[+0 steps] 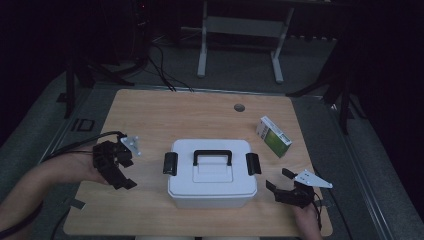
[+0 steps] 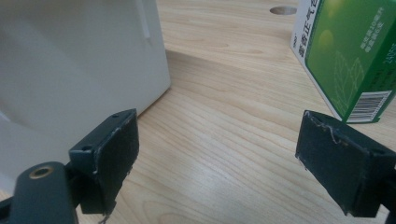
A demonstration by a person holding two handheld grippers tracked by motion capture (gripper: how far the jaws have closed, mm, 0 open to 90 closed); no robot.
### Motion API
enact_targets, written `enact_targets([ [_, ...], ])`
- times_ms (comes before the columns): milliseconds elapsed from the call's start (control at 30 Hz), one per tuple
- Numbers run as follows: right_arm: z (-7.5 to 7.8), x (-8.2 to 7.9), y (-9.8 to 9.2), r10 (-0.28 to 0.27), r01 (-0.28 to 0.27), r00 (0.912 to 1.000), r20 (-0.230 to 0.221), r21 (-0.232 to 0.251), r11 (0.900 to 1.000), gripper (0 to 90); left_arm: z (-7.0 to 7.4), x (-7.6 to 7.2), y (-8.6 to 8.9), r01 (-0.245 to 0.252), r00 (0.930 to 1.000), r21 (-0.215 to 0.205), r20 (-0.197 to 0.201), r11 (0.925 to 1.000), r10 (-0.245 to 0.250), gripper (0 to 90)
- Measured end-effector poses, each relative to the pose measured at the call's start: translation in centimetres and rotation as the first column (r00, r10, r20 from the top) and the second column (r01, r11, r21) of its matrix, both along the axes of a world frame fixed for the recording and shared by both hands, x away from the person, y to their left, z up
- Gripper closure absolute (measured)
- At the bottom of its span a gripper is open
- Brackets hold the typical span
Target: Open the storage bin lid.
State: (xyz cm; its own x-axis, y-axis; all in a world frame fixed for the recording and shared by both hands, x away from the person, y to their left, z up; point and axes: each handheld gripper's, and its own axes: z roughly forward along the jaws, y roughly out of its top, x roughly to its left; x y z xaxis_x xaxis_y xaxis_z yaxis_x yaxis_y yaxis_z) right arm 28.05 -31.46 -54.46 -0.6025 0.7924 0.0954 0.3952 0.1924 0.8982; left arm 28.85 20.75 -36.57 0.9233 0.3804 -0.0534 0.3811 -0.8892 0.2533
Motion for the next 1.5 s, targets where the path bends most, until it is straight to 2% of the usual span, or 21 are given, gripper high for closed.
enact_targets([
  [100,0.0,0.0,0.1,0.004,-0.004,1.0000,-0.001,-0.005,1.000,12.9,0.6,0.3,-0.8,0.015,0.9999,-0.005,0.006,0.9999,-0.015,29.5],
  [233,-0.1,0.0,0.1,0.005,-0.005,1.0000,0.001,-0.003,1.000,12.9,1.2,0.7,-2.2,0.045,0.9988,0.030,0.018,0.9985,-0.045,30.5],
  [367,-0.1,0.0,0.0,0.005,-0.005,1.0000,0.000,0.001,1.000,12.9,1.8,0.7,-3.8,0.083,0.9963,0.023,0.018,0.9963,-0.084,30.6],
  [567,-0.1,0.0,0.1,0.010,-0.010,1.0000,-0.002,-0.004,1.000,12.9,2.2,1.4,-5.5,0.114,0.9931,0.024,0.025,0.9932,-0.115,30.6],
  [600,-0.1,0.0,0.1,0.010,-0.010,0.9999,-0.002,-0.003,1.000,12.9,2.3,1.6,-6.1,0.127,0.9917,0.016,0.016,0.9918,-0.127,30.6],
  [733,-0.1,0.0,0.0,0.011,-0.011,0.9999,0.001,0.003,1.000,12.9,2.5,2.3,-7.4,0.147,0.9888,0.029,0.023,0.9887,-0.148,30.6],
  [967,-0.2,-0.1,0.1,0.017,-0.017,0.9999,0.000,0.001,1.000,12.9,2.4,3.1,-9.7,0.193,0.9808,0.018,0.025,0.9810,-0.194,30.7],
  [1167,-0.2,-0.1,0.1,0.019,-0.019,0.9998,0.000,0.005,1.000,12.9,2.0,4.0,-11.3,0.210,0.9774,0.041,0.016,0.9768,-0.211,30.6],
  [1300,-0.2,-0.1,0.1,0.022,-0.022,0.9998,0.000,0.001,1.000,12.9,2.0,4.5,-12.0,0.210,0.9774,0.044,0.012,0.9766,-0.211,30.6],
  [1400,-0.2,-0.1,0.1,0.021,-0.021,0.9998,0.000,0.003,1.000,12.9,1.9,4.8,-12.6,0.223,0.9745,0.035,0.014,0.9741,-0.224,32.7],
  [1500,-0.2,-0.1,0.1,0.021,-0.021,0.9998,0.001,0.001,1.000,12.9,1.9,5.0,-13.4,0.242,0.9695,0.049,0.025,0.9689,-0.244,33.4],
])
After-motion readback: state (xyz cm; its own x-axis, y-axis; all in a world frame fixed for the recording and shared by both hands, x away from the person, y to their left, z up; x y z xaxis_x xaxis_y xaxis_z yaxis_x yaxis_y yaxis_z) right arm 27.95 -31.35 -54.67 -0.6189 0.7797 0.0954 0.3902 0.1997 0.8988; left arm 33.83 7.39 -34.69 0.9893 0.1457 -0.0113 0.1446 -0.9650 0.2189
